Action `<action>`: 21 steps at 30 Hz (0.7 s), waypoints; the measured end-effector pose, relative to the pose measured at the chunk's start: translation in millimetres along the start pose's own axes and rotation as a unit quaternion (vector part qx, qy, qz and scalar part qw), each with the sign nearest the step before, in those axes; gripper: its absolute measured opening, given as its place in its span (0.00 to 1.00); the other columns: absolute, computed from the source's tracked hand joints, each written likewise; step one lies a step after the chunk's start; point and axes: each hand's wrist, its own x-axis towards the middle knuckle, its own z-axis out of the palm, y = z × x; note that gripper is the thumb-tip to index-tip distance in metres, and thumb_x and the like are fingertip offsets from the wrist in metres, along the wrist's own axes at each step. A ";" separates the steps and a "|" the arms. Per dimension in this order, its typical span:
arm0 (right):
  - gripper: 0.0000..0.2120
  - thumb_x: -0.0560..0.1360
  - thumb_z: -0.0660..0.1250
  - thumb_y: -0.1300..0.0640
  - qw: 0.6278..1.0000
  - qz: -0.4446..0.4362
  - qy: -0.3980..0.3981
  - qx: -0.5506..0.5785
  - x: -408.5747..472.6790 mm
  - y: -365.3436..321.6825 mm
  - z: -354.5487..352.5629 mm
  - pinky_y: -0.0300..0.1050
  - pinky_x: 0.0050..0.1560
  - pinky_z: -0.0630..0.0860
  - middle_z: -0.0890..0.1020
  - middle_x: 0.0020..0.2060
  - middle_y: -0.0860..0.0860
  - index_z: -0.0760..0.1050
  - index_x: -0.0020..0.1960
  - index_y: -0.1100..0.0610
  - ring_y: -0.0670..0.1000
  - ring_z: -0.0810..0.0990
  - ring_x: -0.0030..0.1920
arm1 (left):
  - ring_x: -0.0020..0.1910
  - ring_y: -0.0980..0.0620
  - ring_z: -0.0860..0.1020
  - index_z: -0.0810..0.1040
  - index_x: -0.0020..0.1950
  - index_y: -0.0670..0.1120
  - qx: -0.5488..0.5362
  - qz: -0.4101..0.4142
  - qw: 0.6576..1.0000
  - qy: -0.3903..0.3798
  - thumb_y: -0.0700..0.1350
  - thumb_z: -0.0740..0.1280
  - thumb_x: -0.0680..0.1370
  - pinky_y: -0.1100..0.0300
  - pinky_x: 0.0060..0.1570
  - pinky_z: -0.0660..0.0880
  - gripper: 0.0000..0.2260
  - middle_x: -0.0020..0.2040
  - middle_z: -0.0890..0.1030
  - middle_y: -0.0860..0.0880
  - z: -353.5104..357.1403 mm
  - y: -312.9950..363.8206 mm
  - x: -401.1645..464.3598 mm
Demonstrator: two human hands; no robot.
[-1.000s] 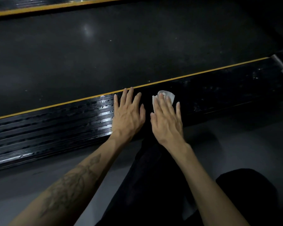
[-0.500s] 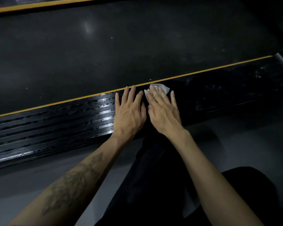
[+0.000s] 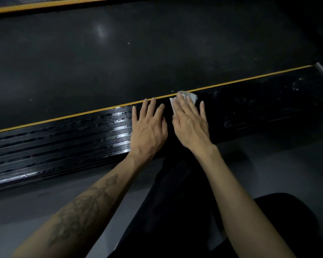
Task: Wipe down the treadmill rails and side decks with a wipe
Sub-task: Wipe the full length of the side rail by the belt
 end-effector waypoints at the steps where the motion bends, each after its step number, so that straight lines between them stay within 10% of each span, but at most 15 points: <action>1: 0.27 0.86 0.51 0.52 1.000 0.017 0.008 -0.002 -2.0 -0.3 0.4 0.60 0.81 0.41 0.51 0.84 0.51 0.52 0.84 0.53 0.52 0.48 0.83 | 0.82 0.43 0.59 0.70 0.77 0.48 0.000 0.000 1.000 0.002 0.52 0.52 0.83 0.37 0.79 0.54 0.24 0.80 0.66 0.44 -0.1 0.3 -0.1; 21: 0.26 0.87 0.50 0.52 0.997 -0.053 -0.051 -0.009 25.6 -5.6 -9.7 0.60 0.81 0.38 0.50 0.84 0.46 0.52 0.84 0.48 0.50 0.45 0.83 | 0.82 0.42 0.58 0.69 0.78 0.49 -0.002 -0.001 1.000 -0.003 0.54 0.51 0.82 0.35 0.78 0.54 0.25 0.81 0.65 0.44 -0.1 2.8 0.3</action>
